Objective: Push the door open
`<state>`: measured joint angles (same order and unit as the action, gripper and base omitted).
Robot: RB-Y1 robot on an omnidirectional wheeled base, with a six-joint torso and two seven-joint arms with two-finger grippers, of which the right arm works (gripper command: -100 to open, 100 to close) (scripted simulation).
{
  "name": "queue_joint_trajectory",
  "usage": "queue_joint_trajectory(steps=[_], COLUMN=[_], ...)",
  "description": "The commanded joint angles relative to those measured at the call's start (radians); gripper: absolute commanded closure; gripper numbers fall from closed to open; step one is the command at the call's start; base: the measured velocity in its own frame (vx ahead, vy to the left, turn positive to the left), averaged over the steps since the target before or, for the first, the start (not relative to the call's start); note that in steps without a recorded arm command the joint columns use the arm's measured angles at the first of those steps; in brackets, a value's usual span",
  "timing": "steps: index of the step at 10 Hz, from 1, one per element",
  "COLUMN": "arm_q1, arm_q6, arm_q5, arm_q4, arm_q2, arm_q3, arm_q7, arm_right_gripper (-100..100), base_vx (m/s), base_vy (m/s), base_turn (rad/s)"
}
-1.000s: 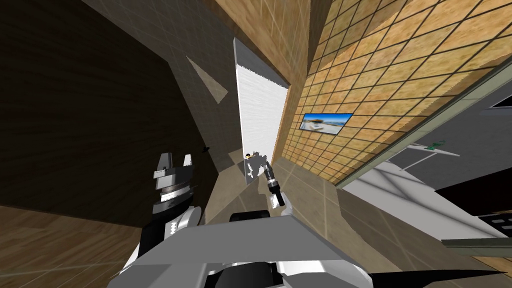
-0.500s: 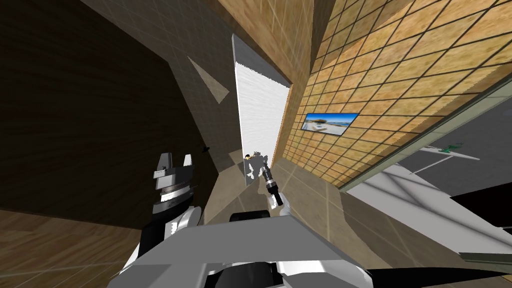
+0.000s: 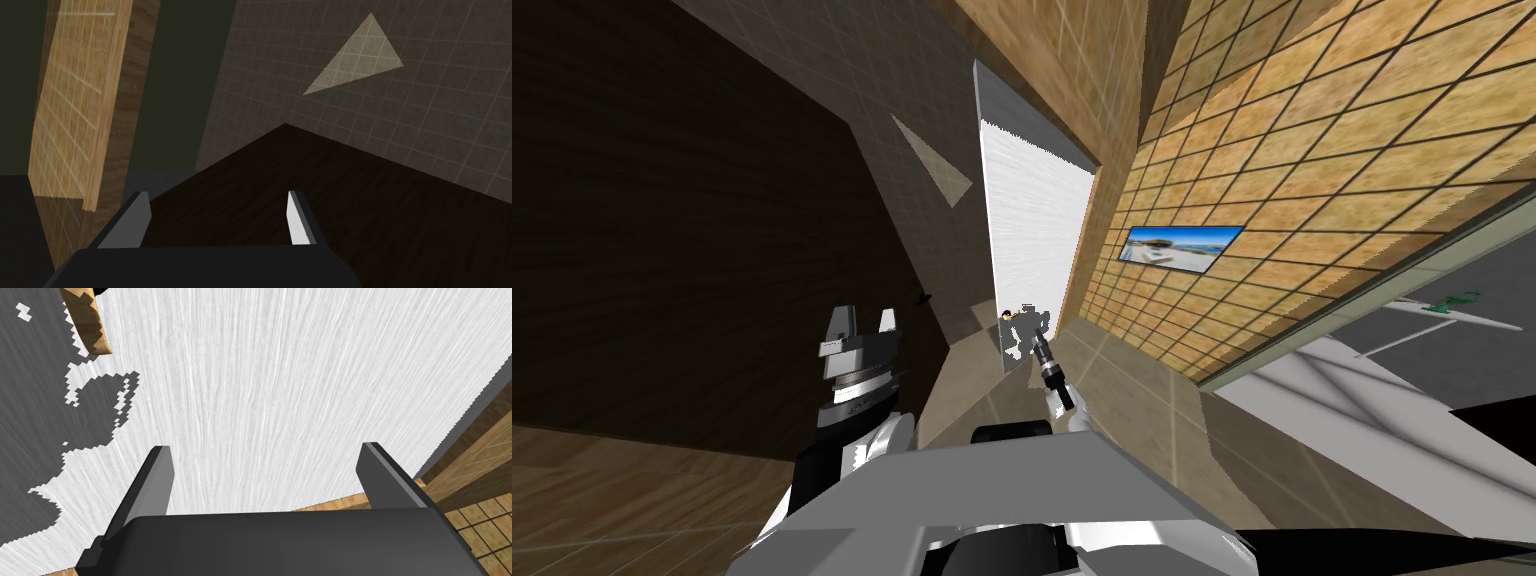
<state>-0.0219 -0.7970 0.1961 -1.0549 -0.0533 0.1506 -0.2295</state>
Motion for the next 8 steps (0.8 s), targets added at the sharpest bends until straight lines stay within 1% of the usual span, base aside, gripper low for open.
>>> queue_joint_trajectory(steps=[1, 2, 3, 4, 5, 7, 8], arm_q1=[-0.011, -0.03, -0.03, -0.05, -0.05, -0.085, -0.085], arm_q6=[-0.006, -0.012, -0.012, -0.018, -0.018, -0.029, -0.029], arm_q5=[0.003, 0.009, 0.009, 0.016, 0.016, 0.027, 0.027], arm_q4=[0.033, 0.067, 0.079, 0.12, 0.124, 0.196, 0.207], arm_q2=[0.002, 0.003, 0.003, 0.005, 0.005, 0.009, 0.009], arm_q3=[0.003, 0.011, 0.011, 0.018, 0.018, 0.031, 0.031], arm_q7=[0.0, -0.003, -0.003, -0.005, -0.005, -0.01, -0.01], arm_right_gripper=[-100, -100, -100, -100, -100, -100, -100], base_vx=[0.035, 0.054, 0.04, 0.044, 0.035, 0.048, 0.057], base_vy=[-0.043, -0.053, -0.04, -0.044, -0.042, -0.051, -0.041], base_turn=[0.029, 0.051, 0.032, 0.047, 0.03, 0.067, 0.024])
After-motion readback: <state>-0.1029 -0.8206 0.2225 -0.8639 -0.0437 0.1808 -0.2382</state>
